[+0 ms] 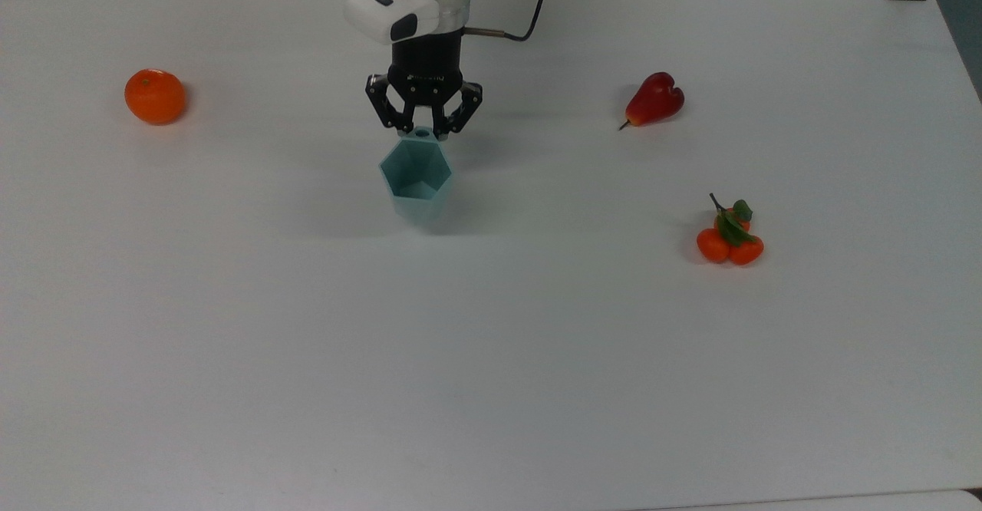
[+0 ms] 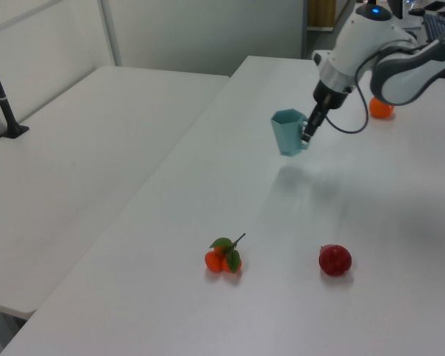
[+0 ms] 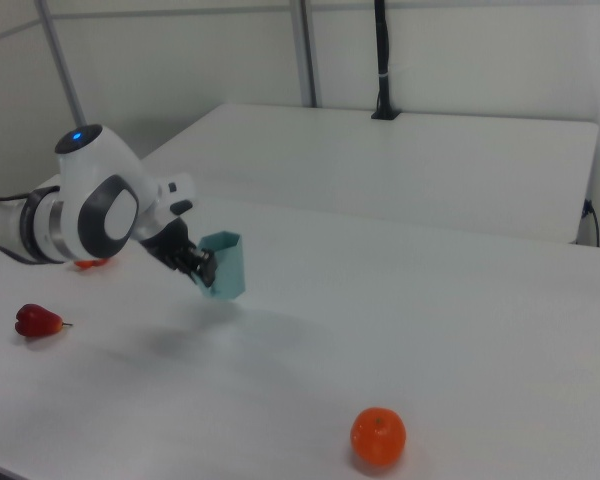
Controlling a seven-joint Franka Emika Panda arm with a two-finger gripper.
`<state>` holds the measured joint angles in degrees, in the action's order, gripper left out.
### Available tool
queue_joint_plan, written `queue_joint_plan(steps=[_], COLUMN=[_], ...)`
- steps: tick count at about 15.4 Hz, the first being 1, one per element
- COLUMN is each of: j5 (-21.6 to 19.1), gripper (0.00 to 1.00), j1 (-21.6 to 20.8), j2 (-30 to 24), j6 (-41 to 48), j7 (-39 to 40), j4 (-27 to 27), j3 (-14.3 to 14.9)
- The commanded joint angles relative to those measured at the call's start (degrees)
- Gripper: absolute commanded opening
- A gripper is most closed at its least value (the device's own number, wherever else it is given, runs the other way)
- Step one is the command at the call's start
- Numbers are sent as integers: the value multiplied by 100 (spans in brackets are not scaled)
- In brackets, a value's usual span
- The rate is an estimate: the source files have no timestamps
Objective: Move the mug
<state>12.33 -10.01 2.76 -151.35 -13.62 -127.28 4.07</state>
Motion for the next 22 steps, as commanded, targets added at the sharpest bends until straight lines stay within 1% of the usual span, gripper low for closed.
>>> queue_joint_plan(steps=[1, 3, 5, 6, 7, 9, 10, 11, 13, 14, 16, 17, 19, 21, 22], j5=[121, 121, 121, 121, 121, 121, 121, 121, 130, 130, 130, 112, 16, -19, -159], gripper=[9, 9, 9, 12, 24, 37, 60, 81, 96, 100, 100, 100, 100, 100, 100], j1=[-159, -203, -195, -194, -203, -212, -212, -221, -273, -282, -282, -265, -203, -133, -116], j2=[-311, -311, -311, -319, -320, -320, -320, -320, -320, -311, -302, -224, -101, -82, -91], j6=[26, 79, 280, 377, 482, 728, 938, 1149, 1580, 1843, 2458, 3096, 3855, 4392, 4586], j7=[-281, -317, -317, -317, -317, -264, -255, -229, -133, -54, 174, 428, 684, 703, 694], j4=[-648, -763, -755, -746, -728, -719, -684, -632, -439, -290, 148, 708, 1483, 2090, 2346], j3=[23, 23, 23, 23, 23, 23, 23, 23, 23, 23, 23, 23, 41, 67, 76])
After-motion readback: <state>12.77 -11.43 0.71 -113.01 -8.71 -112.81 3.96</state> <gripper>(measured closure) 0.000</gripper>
